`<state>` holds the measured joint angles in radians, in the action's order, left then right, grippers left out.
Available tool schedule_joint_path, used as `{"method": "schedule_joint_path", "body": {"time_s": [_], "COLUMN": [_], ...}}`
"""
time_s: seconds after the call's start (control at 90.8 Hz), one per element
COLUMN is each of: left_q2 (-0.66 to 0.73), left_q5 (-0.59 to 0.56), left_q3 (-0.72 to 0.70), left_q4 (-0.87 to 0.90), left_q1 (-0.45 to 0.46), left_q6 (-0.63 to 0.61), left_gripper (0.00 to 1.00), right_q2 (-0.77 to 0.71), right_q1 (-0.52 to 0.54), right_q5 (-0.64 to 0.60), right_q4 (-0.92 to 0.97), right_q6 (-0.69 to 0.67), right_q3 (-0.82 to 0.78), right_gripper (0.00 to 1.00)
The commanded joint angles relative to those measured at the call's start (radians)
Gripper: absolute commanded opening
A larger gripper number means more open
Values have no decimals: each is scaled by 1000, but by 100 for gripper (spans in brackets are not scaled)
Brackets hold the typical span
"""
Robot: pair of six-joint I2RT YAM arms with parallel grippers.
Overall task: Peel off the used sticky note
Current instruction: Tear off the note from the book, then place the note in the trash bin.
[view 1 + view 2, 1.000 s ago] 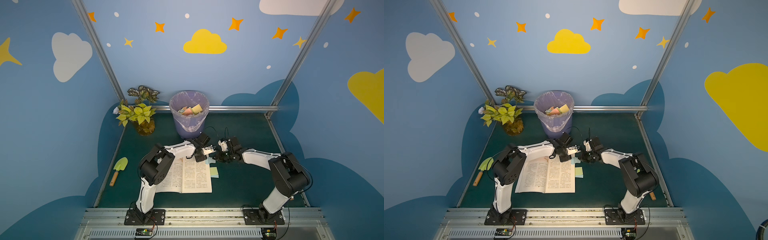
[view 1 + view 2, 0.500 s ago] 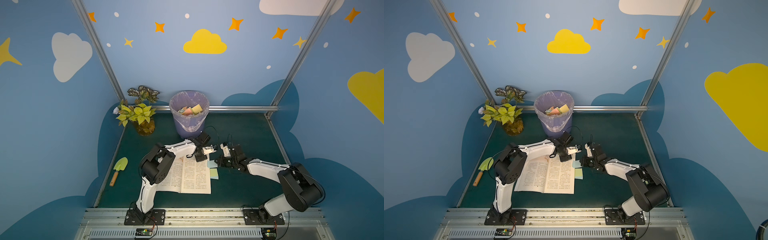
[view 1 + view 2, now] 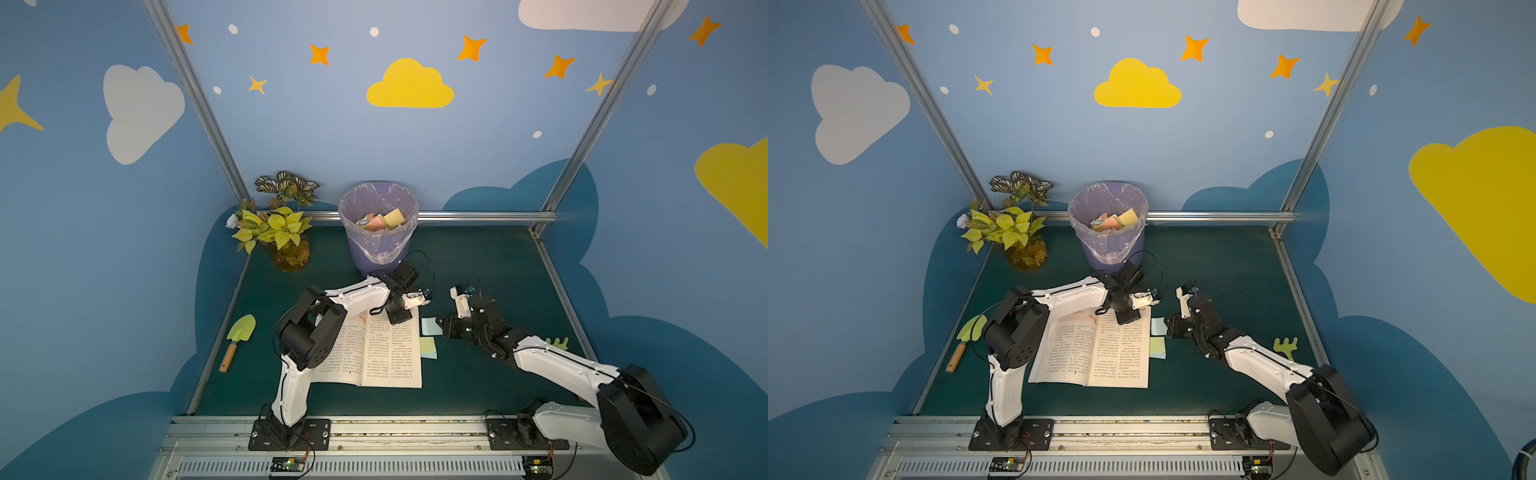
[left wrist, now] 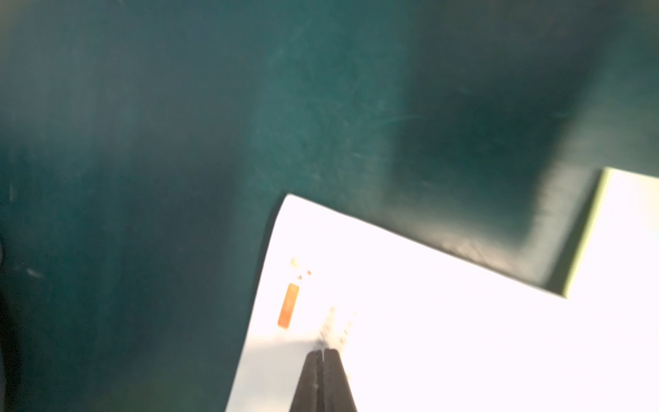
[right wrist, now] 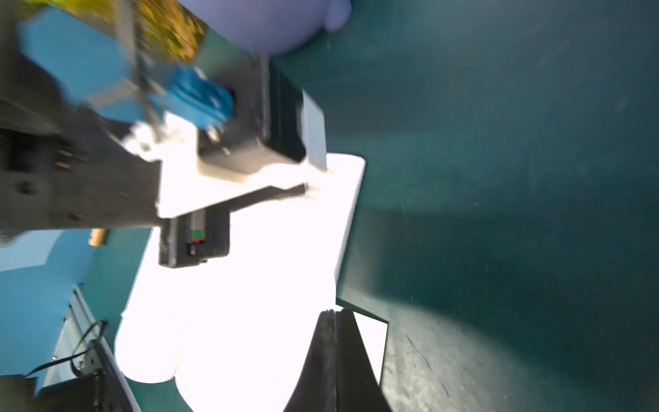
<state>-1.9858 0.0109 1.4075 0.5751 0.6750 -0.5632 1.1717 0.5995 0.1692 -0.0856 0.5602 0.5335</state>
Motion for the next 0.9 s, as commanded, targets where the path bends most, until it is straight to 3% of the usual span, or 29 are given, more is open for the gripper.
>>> {"method": "schedule_joint_path", "body": {"time_s": [0.0,0.187,0.396,0.595,0.892], "left_q2": [186,486,715,759,705], "left_q5": [107,319,521,629,682], "left_q3": [-55,-239,-429,-547,-644], "left_q4": [74,47,-17,-92,-254], "left_q1": [-30,-182,-406,-513,-520], "left_q6": [26,90,146,196,261], "left_gripper": [6,11,13,18,26], "right_q2": [-127,-275,-262,-65,298], "right_q1": [7,30,55,65,69], "right_q5": [-72,-128,-192,-241,-263], "right_q4": [165,414,509,635,621], "right_q6": [4,-4,-61,-145,-248], "right_q3": [51,252,507,861,1307], "right_gripper": [0,0,0,0,0]}}
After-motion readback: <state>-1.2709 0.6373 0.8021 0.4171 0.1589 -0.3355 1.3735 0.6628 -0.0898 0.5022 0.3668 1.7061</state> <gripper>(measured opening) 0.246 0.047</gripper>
